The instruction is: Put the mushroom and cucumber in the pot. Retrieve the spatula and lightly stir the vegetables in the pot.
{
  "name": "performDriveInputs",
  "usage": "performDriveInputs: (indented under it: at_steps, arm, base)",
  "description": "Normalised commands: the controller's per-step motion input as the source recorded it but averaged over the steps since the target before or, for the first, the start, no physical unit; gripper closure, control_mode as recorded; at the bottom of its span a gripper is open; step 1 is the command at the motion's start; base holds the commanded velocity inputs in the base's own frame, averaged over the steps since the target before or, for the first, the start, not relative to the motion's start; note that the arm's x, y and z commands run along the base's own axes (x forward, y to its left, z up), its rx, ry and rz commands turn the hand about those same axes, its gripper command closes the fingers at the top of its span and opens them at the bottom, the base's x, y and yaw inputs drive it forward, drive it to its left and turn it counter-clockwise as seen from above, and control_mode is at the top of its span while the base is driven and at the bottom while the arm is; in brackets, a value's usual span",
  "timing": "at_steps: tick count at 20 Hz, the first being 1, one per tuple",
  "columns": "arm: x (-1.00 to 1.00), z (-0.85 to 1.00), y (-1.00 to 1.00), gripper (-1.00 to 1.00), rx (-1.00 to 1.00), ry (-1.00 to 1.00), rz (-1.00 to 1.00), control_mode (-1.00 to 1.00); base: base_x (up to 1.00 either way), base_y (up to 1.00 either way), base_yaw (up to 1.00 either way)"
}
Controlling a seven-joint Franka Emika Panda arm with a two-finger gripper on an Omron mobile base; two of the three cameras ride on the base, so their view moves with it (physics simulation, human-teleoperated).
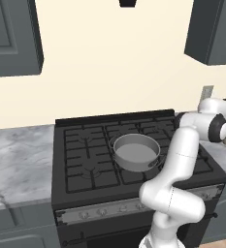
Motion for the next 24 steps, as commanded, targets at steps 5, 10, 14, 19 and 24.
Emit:
performDriveInputs:
  at_steps: [5,10,14,19,24]
  arm:
    - [0.27,-0.27,0.00,-1.00,-0.02,0.00,0.00,-1.00]
    - [0.04,-0.18,0.00,-1.00,0.00,0.00,0.00,-1.00]
    - [0.00,-0.01,0.00,-1.00,0.00,0.00,0.00,-1.00]
    - [0.00,0.00,0.00,1.00,0.00,0.00,0.00,-1.00]
    - [0.00,0.00,0.00,1.00,0.00,0.00,0.00,-1.00]
  base:
    - [0.00,0.00,0.00]
    - [0.00,0.00,0.00]
    - [0.00,0.00,0.00]
    - [0.00,0.00,0.00]
    - [0.00,0.00,0.00]
